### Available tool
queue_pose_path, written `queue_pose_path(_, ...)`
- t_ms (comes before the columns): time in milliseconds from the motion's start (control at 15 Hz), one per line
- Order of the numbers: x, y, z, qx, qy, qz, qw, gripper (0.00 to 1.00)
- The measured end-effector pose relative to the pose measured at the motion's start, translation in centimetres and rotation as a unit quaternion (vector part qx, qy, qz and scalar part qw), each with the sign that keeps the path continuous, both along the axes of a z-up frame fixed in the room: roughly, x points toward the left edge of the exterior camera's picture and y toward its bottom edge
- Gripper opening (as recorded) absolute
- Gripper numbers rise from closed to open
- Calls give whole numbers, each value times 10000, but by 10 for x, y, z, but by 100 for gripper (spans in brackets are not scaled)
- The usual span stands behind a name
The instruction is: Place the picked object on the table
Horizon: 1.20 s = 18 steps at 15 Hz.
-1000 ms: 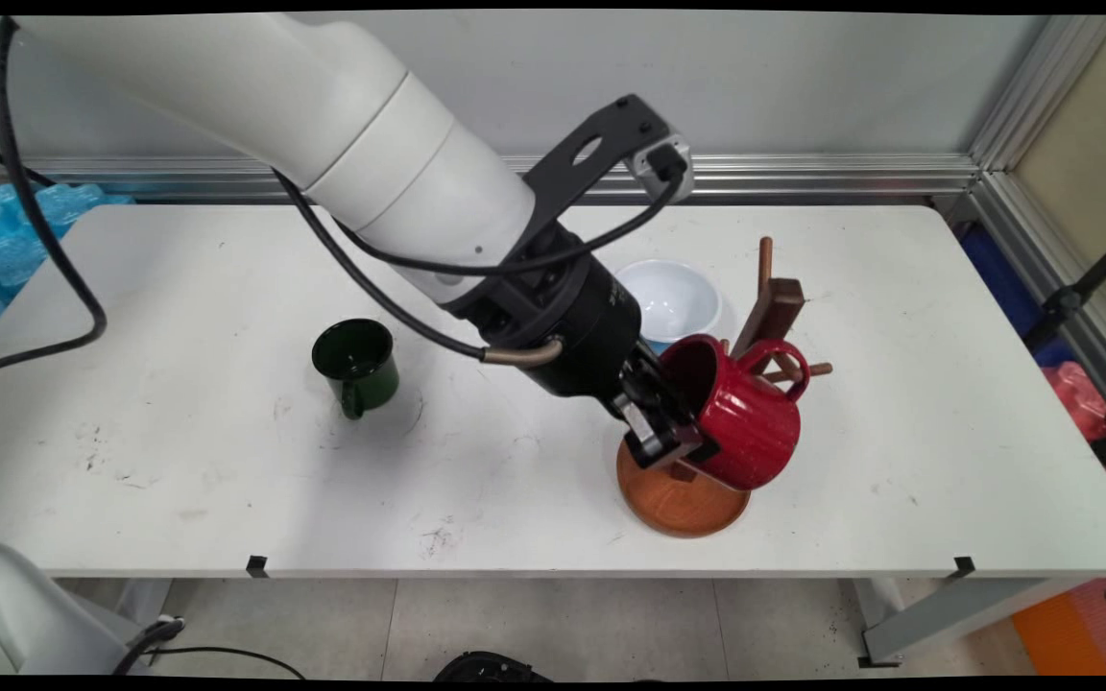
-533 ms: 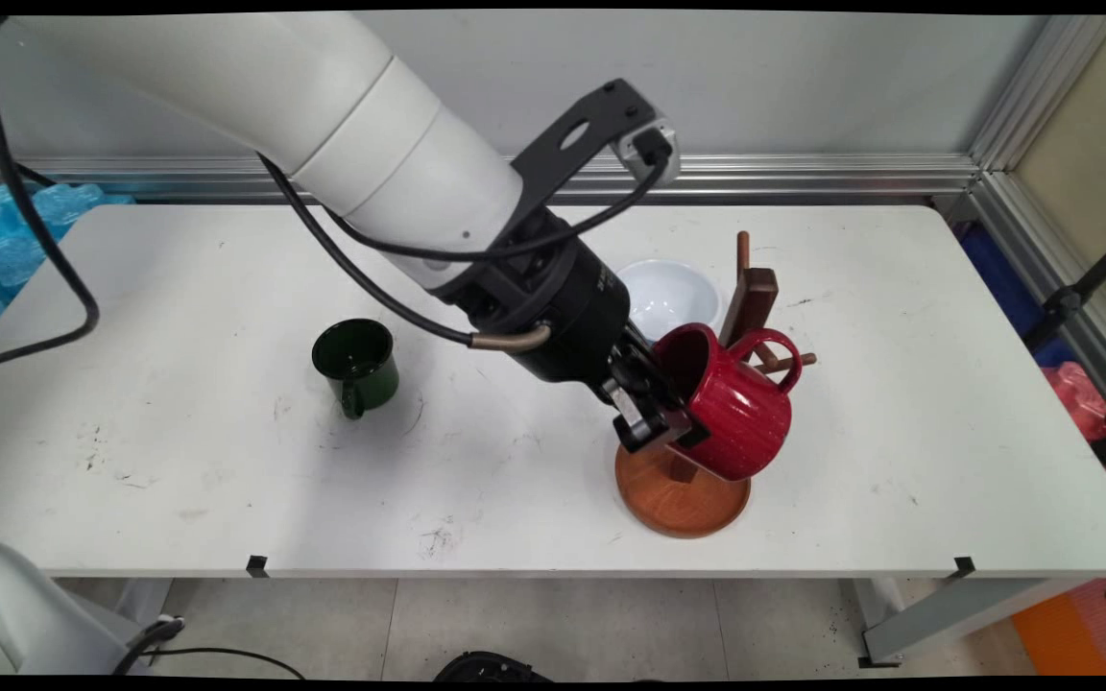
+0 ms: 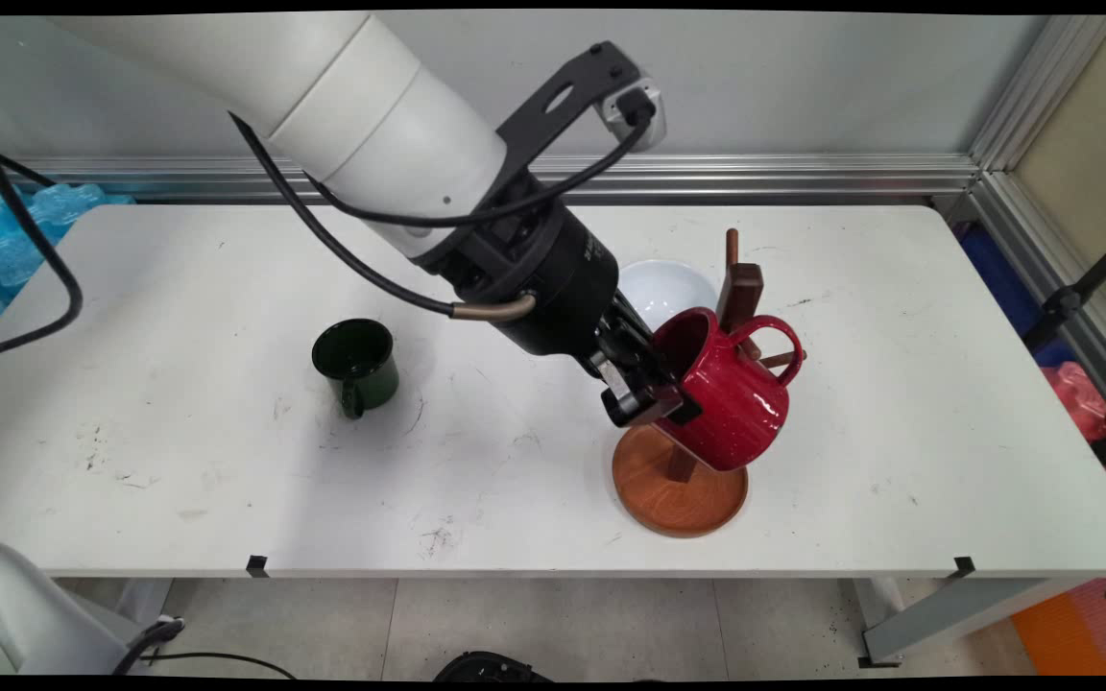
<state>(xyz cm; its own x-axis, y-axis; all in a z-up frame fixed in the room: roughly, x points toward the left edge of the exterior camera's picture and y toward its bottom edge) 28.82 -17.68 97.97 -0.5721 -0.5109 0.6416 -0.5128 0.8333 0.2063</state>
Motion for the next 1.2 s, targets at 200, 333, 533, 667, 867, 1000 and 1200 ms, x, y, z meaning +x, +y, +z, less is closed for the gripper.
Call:
queue_pose_path(200,2,3,4,19,6,-19,10000,0)
queue_pose_path(333,2,5,6,44,21,-40,10000,0)
queue_pose_path(533,3,10,10,85,41,-75,9999,0)
queue_pose_path(667,3,13,13,115,54,-104,9999,0)
queue_pose_path(867,5,17,18,158,67,-157,9997,0)
queue_pose_path(1000,6,21,22,185,77,-194,9996,0)
queue_pose_path(1200,9,26,28,220,82,-233,9995,0)
